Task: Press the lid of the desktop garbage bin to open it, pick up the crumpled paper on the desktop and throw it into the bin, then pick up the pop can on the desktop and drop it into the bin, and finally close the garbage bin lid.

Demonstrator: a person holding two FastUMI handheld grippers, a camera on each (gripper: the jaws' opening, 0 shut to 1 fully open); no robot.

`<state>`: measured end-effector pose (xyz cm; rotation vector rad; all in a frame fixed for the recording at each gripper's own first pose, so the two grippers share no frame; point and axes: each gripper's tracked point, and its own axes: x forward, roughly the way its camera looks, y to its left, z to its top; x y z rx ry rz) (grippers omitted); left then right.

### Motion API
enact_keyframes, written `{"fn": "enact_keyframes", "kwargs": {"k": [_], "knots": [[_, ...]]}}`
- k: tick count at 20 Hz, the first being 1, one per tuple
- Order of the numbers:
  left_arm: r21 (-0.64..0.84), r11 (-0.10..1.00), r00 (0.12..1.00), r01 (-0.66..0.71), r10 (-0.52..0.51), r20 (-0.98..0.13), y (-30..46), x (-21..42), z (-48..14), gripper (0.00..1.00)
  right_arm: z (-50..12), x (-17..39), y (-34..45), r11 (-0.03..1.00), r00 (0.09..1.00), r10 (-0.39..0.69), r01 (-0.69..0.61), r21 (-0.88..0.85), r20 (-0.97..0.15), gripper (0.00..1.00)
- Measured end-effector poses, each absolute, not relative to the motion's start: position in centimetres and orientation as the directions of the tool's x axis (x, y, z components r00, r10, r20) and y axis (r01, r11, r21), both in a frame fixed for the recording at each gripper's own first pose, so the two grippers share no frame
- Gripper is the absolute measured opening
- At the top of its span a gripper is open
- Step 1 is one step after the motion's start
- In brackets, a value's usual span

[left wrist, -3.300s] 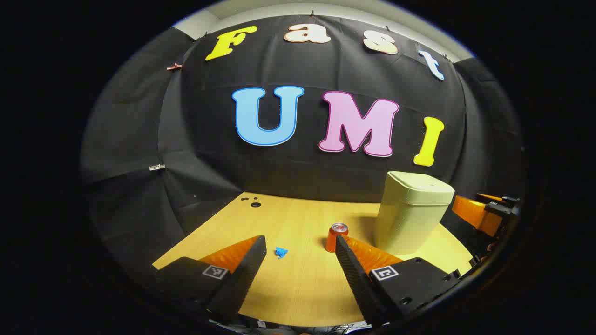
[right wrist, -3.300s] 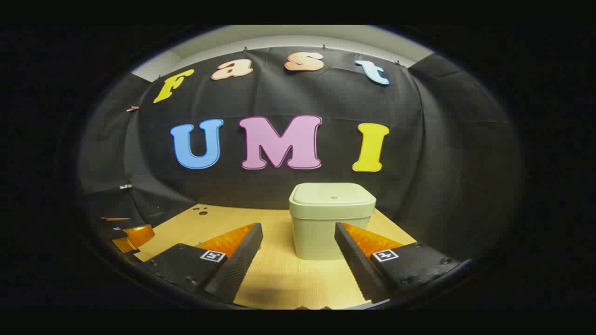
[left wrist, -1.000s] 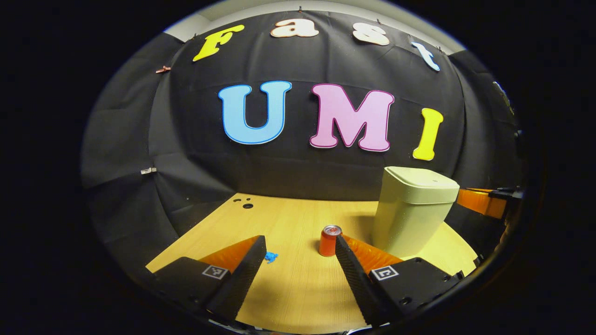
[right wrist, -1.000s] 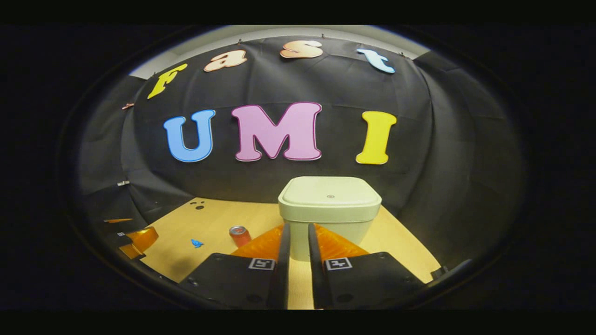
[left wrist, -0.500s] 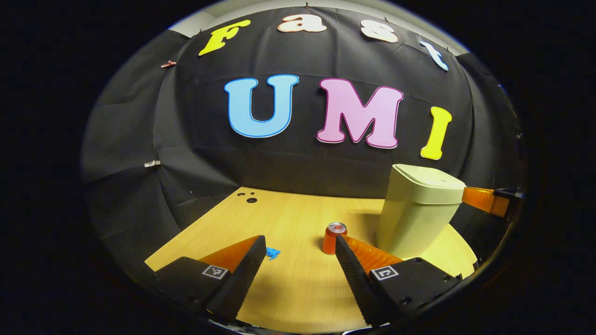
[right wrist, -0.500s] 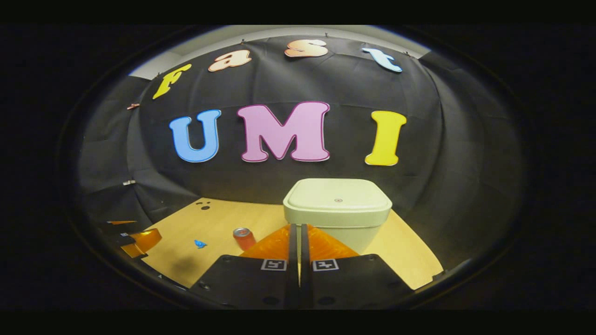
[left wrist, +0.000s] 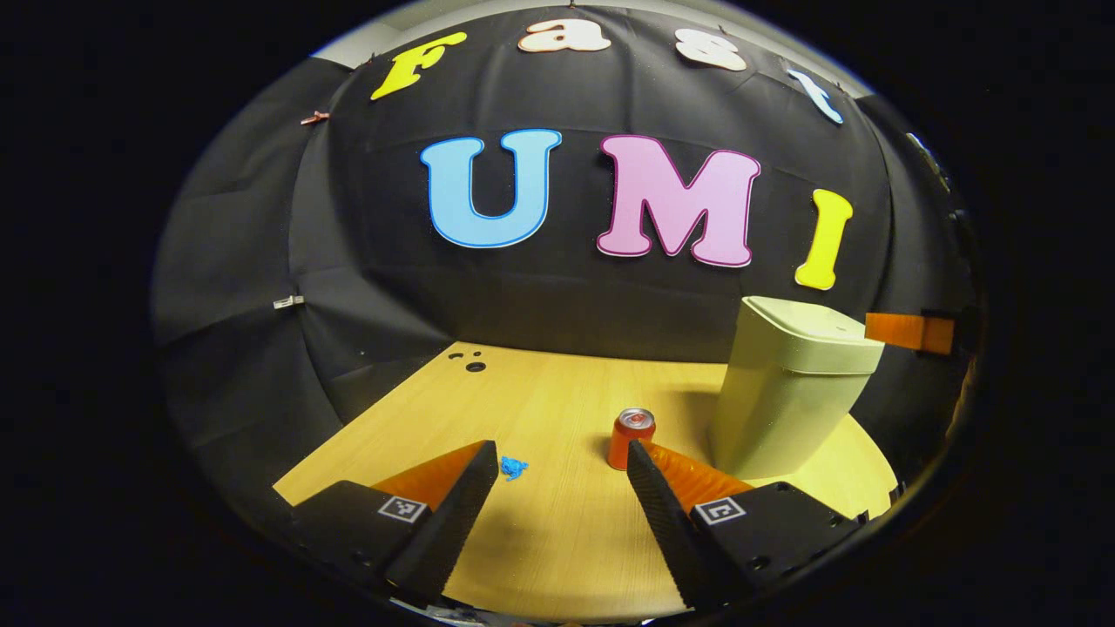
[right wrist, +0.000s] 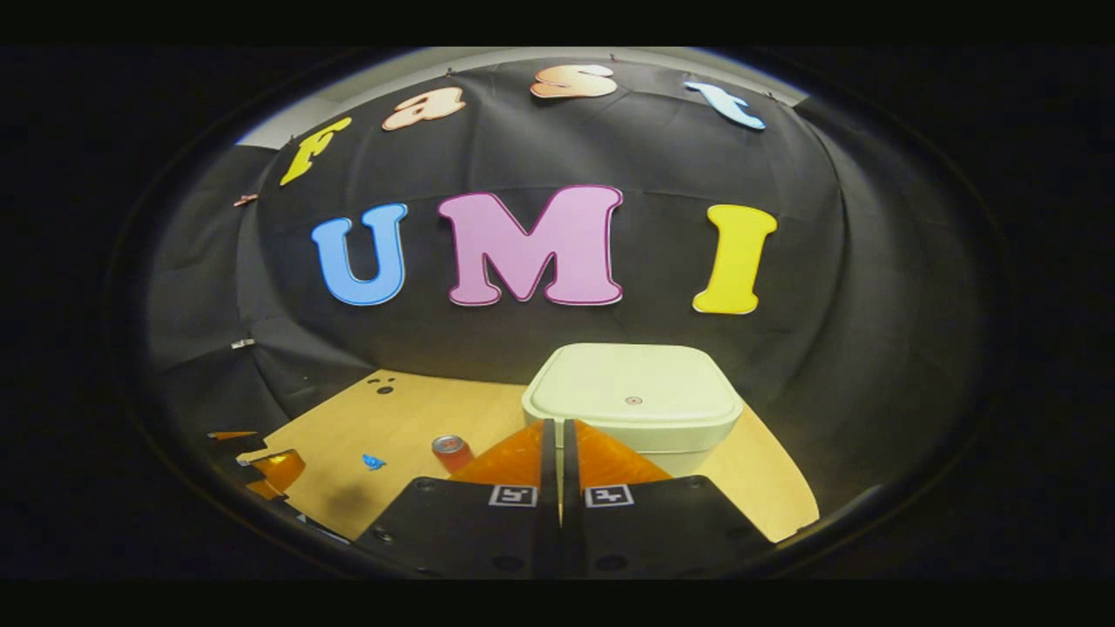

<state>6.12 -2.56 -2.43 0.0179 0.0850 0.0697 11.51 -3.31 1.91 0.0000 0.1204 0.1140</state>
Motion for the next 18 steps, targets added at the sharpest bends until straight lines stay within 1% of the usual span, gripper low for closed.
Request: {"fn": "enact_keyframes", "kwargs": {"k": [1,7,10,13,16,17,18], "knots": [[0.02,0.997,0.993,-0.072,0.074,-0.091,-2.5,6.2,-2.6,0.96,2.2,12.2,-3.7,0.994,0.986,0.108,-0.107,0.015,-0.125,0.05],[0.035,0.993,0.986,-0.111,0.114,-0.124,-2.2,6.0,-3.6,0.96,2.9,16.6,-6.8,0.998,0.99,0.064,-0.061,0.025,-0.129,0.05],[0.008,0.991,0.983,-0.135,0.135,-0.127,-2.4,5.9,-3.8,0.96,2.7,18.6,-7.8,0.998,0.989,0.052,-0.045,0.051,-0.142,0.05],[0.027,0.987,0.981,-0.16,0.162,-0.109,-2.6,5.9,-3.1,0.96,1.8,19.5,-8.2,0.996,0.983,0.066,-0.056,0.063,-0.17,0.05],[0.032,0.984,0.98,-0.175,0.178,-0.095,-3.4,6.0,-2.5,0.96,0.3,19.8,-8.1,0.993,0.97,0.107,-0.094,0.073,-0.217,0.05],[0.032,0.983,0.979,-0.18,0.182,-0.091,-3.8,6.0,-2.2,0.95,0.6,19.9,-8.0,0.991,0.973,0.121,-0.108,0.075,-0.198,0.02],[0.034,0.982,0.978,-0.187,0.189,-0.087,-4.1,6.2,-2.0,0.95,0.3,19.8,-8.0,0.991,0.971,0.126,-0.114,0.07,-0.204,0.05]]}}
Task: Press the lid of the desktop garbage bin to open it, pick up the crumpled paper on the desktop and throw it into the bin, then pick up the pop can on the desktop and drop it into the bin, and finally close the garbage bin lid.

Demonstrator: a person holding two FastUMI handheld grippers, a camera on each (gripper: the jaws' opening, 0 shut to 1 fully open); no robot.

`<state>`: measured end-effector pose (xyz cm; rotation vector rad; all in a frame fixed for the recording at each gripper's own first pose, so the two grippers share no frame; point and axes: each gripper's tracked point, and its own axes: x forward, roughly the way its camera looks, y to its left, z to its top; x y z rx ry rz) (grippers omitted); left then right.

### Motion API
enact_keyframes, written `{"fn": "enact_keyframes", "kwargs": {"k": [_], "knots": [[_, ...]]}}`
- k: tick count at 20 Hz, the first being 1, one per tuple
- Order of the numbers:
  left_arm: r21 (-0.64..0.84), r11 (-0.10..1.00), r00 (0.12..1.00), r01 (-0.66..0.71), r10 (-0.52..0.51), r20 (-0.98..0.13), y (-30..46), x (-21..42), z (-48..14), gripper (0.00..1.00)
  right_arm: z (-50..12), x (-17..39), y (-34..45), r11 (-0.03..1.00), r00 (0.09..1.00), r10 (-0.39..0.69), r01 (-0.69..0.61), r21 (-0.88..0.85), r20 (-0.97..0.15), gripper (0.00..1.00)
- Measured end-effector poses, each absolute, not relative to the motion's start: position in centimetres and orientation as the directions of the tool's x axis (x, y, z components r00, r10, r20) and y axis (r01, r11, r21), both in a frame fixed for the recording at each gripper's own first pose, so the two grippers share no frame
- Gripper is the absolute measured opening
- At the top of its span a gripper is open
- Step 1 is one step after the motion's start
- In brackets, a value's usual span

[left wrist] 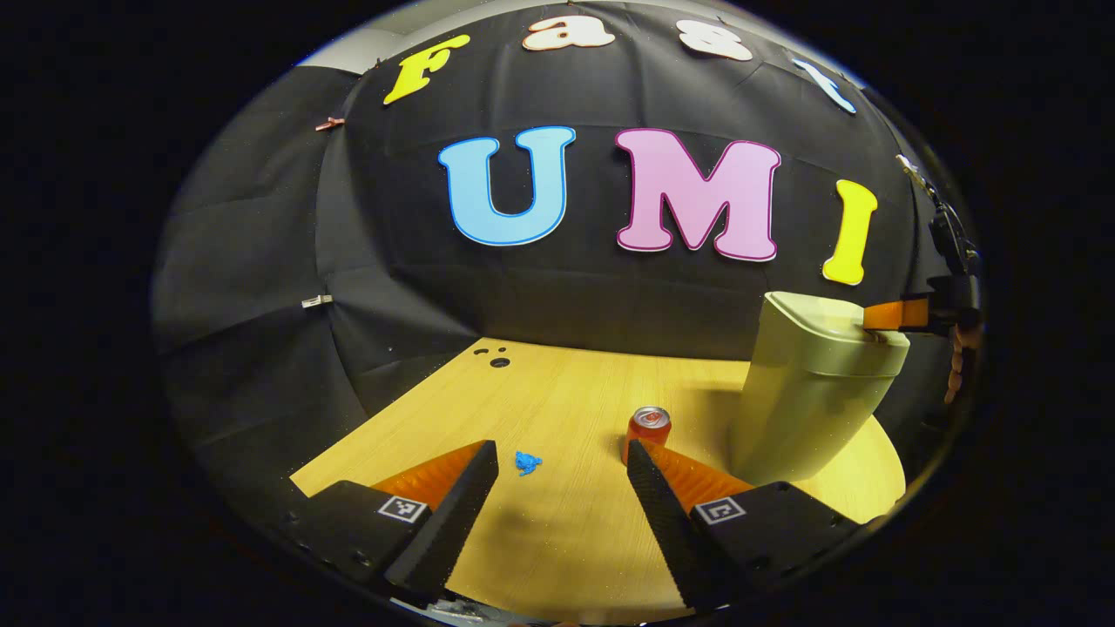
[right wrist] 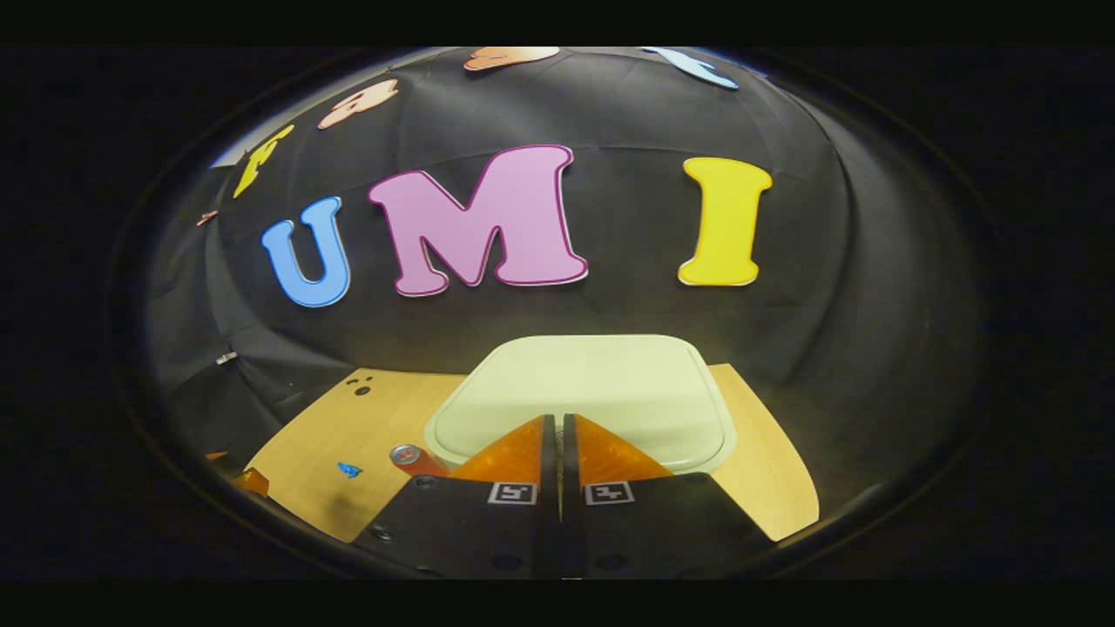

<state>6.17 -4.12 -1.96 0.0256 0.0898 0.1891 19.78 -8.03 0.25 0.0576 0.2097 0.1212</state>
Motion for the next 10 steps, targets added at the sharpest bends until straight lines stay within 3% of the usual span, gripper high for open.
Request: {"fn": "enact_keyframes", "kwargs": {"k": [10], "knots": [[0.087,0.979,0.983,-0.182,0.184,-0.009,-6.3,7.3,1.1,0.96,-0.4,19.0,-7.6,0.989,0.976,0.146,-0.15,-0.014,-0.163,0.05]]}}
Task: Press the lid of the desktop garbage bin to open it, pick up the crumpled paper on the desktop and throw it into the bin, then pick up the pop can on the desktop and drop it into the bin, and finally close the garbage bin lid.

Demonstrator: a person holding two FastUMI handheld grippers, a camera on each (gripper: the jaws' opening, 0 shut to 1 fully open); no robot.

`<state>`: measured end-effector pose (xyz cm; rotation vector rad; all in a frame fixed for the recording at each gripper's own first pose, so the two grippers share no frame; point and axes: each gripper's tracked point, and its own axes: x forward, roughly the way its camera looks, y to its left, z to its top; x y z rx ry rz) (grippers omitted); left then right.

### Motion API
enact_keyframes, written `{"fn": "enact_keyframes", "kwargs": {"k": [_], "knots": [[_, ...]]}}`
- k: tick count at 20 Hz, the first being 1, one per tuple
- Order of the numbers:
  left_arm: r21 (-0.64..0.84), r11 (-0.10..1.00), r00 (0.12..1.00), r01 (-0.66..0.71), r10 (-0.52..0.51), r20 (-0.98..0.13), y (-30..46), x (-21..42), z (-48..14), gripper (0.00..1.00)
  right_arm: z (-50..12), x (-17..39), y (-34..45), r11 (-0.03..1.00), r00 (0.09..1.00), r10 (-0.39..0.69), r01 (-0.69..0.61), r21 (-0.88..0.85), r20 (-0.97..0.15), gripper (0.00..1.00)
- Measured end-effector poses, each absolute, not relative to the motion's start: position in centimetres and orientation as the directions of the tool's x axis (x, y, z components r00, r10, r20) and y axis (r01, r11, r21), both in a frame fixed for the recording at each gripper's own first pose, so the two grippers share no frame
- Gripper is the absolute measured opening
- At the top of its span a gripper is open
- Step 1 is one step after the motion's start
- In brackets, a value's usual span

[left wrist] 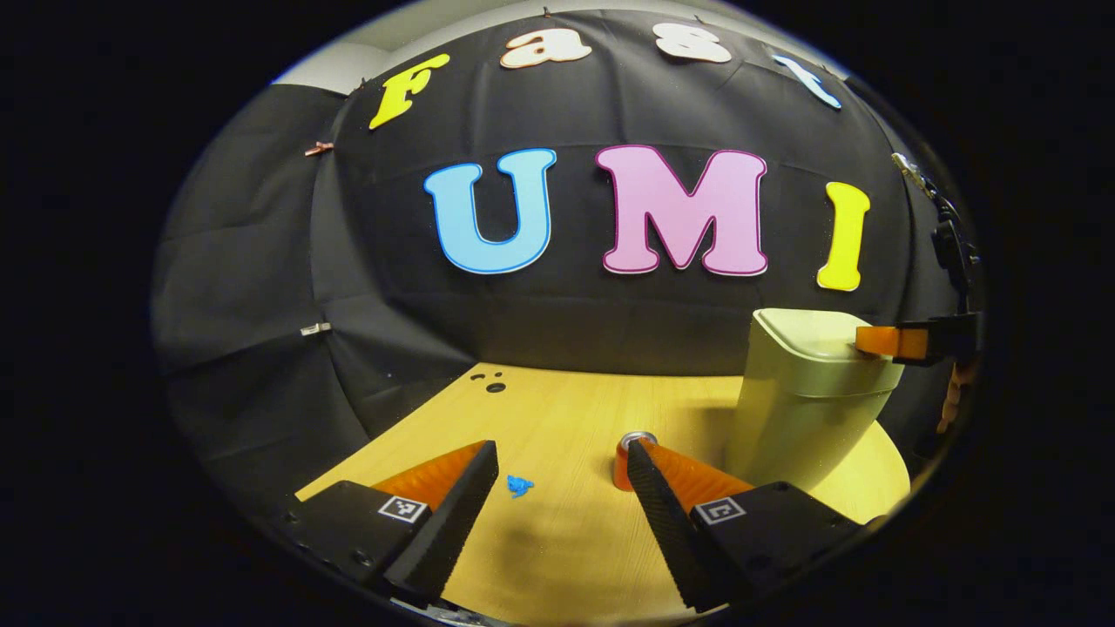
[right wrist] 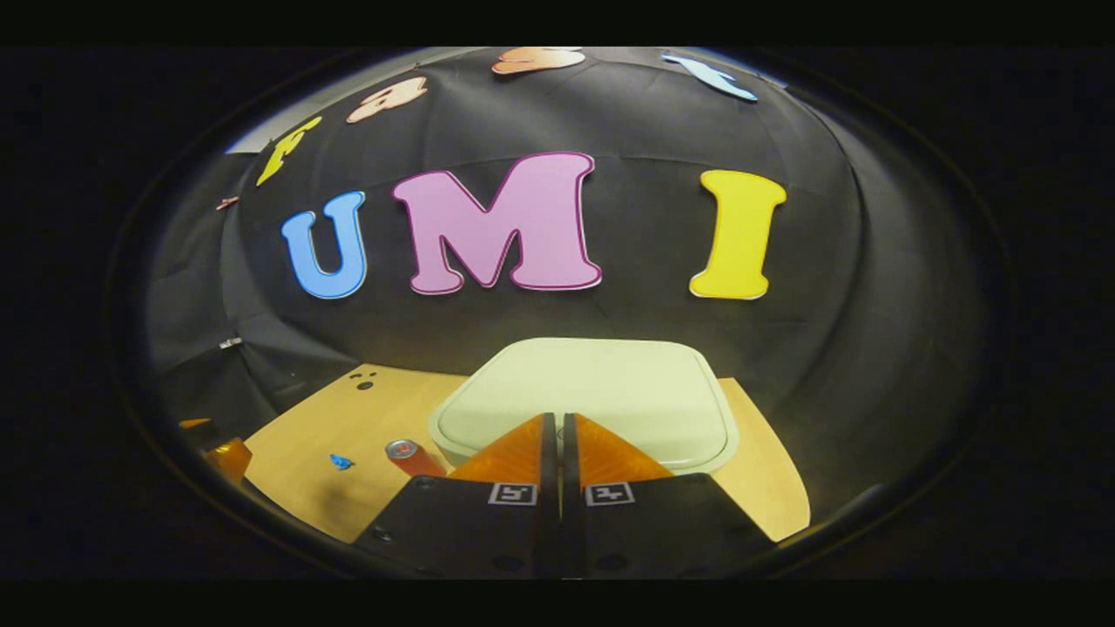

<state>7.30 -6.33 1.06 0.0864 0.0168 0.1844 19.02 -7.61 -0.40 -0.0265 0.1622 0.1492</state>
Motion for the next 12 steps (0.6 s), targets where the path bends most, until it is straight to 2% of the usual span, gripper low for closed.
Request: {"fn": "enact_keyframes", "kwargs": {"k": [3,4,5,6,8,9,12], "knots": [[0.096,0.981,0.985,-0.169,0.17,-0.001,-6.7,7.7,1.6,0.95,0.0,19.1,-7.5,0.989,0.976,0.146,-0.149,-0.013,-0.16,0.05],[0.097,0.981,0.986,-0.168,0.169,-0.002,-6.6,7.7,1.6,0.95,0.6,19.1,-7.6,0.99,0.979,0.141,-0.143,0.001,-0.148,0.08],[0.092,0.982,0.986,-0.167,0.168,-0.002,-6.5,7.7,1.7,0.94,0.8,19.2,-7.8,0.992,0.98,0.124,-0.126,-0.001,-0.154,0.05],[0.087,0.983,0.986,-0.163,0.164,-0.001,-6.3,8.1,1.8,0.94,0.7,19.3,-7.7,0.992,0.978,0.121,-0.124,-0.01,-0.168,0.08],[0.08,0.983,0.985,-0.168,0.17,-0.019,-5.4,8.2,1.4,0.94,1.2,18.9,-7.2,0.992,0.977,0.123,-0.125,-0.001,-0.175,0.05],[0.074,0.983,0.985,-0.168,0.17,-0.021,-4.9,8.4,1.5,0.94,1.7,18.6,-7.1,0.993,0.978,0.12,-0.121,0.008,-0.169,0.02],[0.067,0.987,0.988,-0.147,0.149,-0.029,-3.8,8.5,1.6,0.94,3.7,17.7,-7.2,0.996,0.989,0.083,-0.084,-0.006,-0.121,0.04]]}}
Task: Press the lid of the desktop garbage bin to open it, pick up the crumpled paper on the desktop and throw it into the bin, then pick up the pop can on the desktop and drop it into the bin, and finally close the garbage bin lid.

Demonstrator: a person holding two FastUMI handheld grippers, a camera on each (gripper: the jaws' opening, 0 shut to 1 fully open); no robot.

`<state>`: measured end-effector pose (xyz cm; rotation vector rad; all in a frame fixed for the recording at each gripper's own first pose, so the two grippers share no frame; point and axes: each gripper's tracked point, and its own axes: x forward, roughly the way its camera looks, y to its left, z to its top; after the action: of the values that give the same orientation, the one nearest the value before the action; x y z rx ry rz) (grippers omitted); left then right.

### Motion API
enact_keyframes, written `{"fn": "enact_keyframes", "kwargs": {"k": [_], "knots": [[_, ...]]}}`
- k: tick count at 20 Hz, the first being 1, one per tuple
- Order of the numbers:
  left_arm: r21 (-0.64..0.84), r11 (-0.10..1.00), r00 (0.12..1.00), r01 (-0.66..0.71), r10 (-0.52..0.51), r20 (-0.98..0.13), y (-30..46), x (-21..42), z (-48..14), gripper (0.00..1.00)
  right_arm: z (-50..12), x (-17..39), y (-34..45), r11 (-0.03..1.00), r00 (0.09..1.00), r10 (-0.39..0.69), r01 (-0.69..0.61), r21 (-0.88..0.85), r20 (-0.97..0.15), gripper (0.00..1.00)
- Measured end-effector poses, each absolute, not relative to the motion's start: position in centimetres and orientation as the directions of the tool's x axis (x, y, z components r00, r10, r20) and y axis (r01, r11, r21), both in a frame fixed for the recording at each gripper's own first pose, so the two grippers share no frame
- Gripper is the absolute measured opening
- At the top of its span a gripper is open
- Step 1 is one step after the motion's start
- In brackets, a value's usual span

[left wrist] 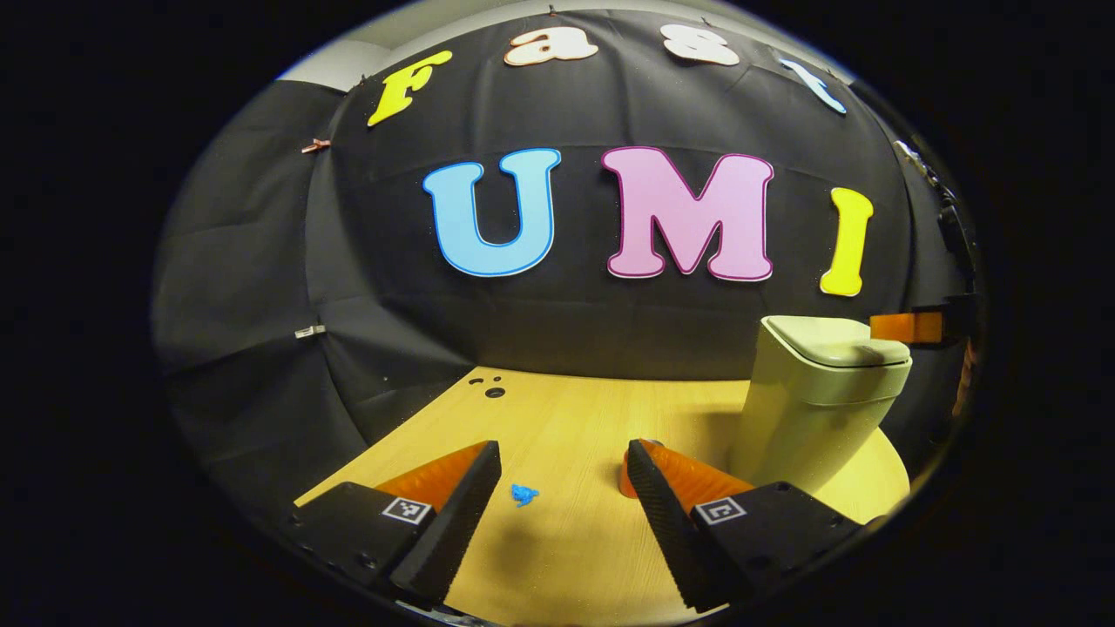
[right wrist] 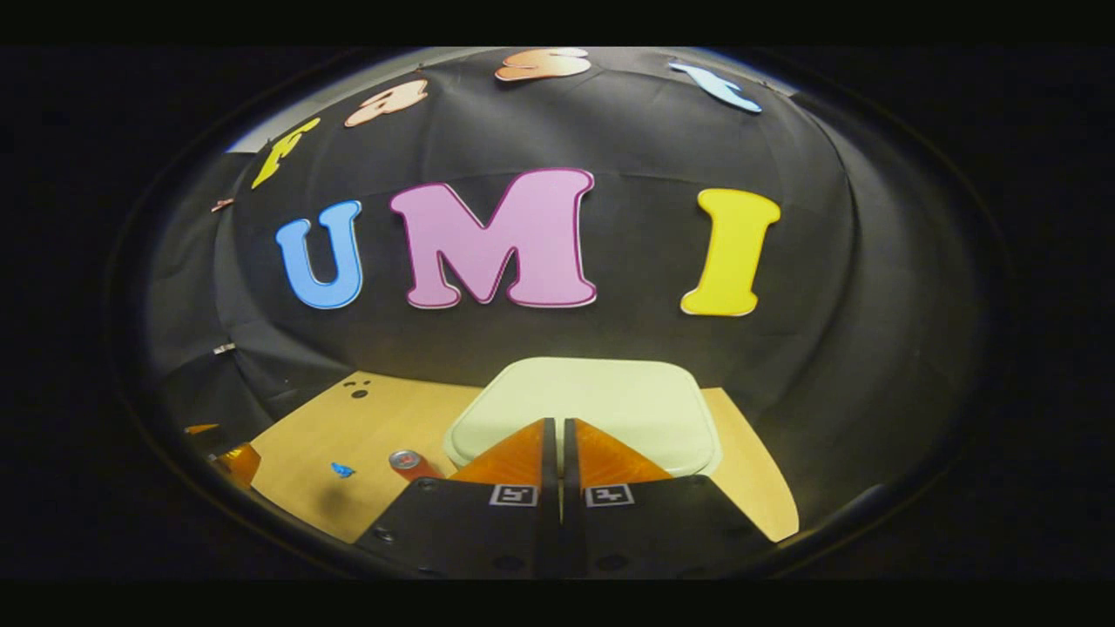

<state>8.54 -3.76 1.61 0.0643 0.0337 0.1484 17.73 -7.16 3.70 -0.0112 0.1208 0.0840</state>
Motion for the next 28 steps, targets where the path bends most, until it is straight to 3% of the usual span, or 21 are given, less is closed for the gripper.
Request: {"fn": "enact_keyframes", "kwargs": {"k": [5,6,7,13,20,25,26,28], "knots": [[0.099,0.989,0.994,-0.108,0.111,-0.024,-1.2,7.8,1.1,0.94,3.8,15.2,-6.0,0.999,0.992,0.038,-0.038,0.001,-0.121,0.05],[0.103,0.99,0.995,-0.098,0.101,-0.025,-0.7,7.6,0.8,0.94,3.8,14.4,-5.6,0.999,0.992,0.032,-0.032,0.004,-0.119,0.01],[0.1,0.991,0.995,-0.088,0.091,-0.029,-0.1,7.5,0.4,0.94,3.8,13.6,-5.2,1.0,0.993,0.026,-0.026,0.0,-0.114,0.09],[0.058,0.998,0.995,-0.026,0.032,-0.09,3.4,7.2,-4.0,0.94,1.7,8.9,-3.7,0.998,0.992,-0.014,0.007,-0.059,-0.122,0.05],[0.089,0.996,0.991,0.005,0.006,-0.132,6.9,9.6,-7.1,0.94,-2.4,2.4,-3.0,0.999,0.982,-0.053,0.052,-0.009,-0.181,0.12],[0.075,0.995,0.986,0.059,-0.046,-0.161,7.2,12.9,-9.0,0.94,-5.9,-1.3,-3.7,0.995,0.967,-0.078,0.09,0.038,-0.242,0.38],[0.071,0.996,0.983,0.054,-0.041,-0.177,7.4,13.8,-9.7,0.94,-6.6,-1.9,-4.1,0.994,0.962,-0.088,0.102,0.044,-0.257,0.35],[0.057,0.997,0.978,0.05,-0.037,-0.205,7.6,15.4,-10.8,0.94,-7.5,-2.8,-4.5,0.992,0.955,-0.095,0.114,0.052,-0.282,0.44]]}}
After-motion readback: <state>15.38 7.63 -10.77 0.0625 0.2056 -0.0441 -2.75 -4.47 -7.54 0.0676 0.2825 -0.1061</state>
